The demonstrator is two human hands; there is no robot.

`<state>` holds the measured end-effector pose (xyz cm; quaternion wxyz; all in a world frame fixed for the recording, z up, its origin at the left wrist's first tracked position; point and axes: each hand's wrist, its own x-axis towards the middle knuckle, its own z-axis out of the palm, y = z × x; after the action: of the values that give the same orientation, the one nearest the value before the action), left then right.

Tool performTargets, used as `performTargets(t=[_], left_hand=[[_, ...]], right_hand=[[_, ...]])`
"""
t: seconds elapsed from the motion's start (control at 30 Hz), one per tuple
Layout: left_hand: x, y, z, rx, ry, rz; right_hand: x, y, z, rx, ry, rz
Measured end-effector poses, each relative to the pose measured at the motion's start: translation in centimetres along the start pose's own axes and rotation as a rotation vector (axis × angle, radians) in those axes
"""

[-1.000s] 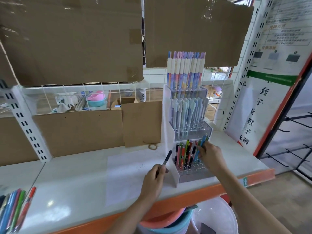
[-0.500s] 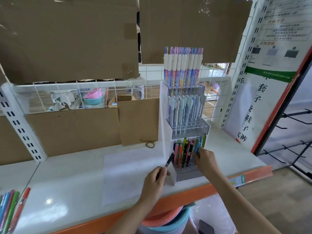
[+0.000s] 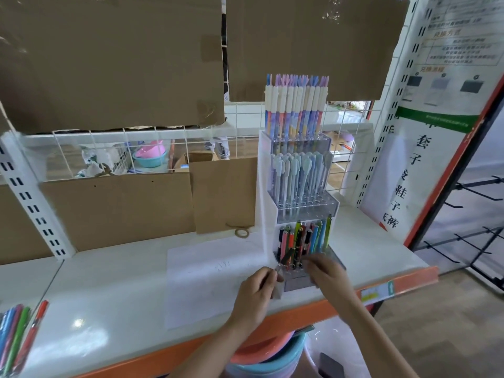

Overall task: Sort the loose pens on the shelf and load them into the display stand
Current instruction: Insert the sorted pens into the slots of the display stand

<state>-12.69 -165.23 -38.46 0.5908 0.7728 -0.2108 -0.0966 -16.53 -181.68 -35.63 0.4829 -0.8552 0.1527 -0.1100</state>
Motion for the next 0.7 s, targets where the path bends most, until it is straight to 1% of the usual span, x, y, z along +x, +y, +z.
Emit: performTargets(t=[0.03,0.07,0.1,0.2,0.23,0.3,0.37,0.4,0.5,0.6,0.7], left_hand=[[-0.2,0.5,0.4,0.041,-0.019,0.044],[-0.3,0.8,0.9,0.088,-0.041,0.089],[-0.4,1.2,1.4,0.147,-0.057,0.132],[0.2,1.1,2.1,0.445,-0.039,0.258],[0.5,0.9,1.9,0.529,-0.017,0.289],[1.2,0.4,1.3,0.647,0.016,0.351],[1.8,-0.3,0.8,0.728,0.007,0.464],[2.1,-0.7,0.6,0.770,-0.016,0.504],[2.4,-1.1,0.5,0.839,-0.051,0.508],[2.1,-0.9,0.5,0.783,-0.050,0.478],[1.9,-1.2,0.6,0.774,-0.034,0.480]], right_hand=[[-1.1,-0.4,0.4,0.104,-0.103,0.010],[-1.7,-0.5,0.9,0.158,-0.159,0.022],[-2.0,-0.5,1.1,0.152,-0.166,0.024],[-1.0,-0.1,0.4,0.012,-0.032,-0.013],[-0.5,-0.1,-0.3,0.023,0.018,-0.009],[0.7,-0.6,-2.0,0.073,0.133,0.001],[2.0,-1.0,-3.4,-0.003,0.225,-0.015],[2.6,-0.9,-3.8,-0.074,0.242,-0.037],[3.9,-0.6,-4.2,-0.297,0.233,-0.078],[4.7,-0.5,-3.9,-0.389,0.222,-0.114],[5.4,-0.6,-3.5,-0.469,0.173,-0.145]])
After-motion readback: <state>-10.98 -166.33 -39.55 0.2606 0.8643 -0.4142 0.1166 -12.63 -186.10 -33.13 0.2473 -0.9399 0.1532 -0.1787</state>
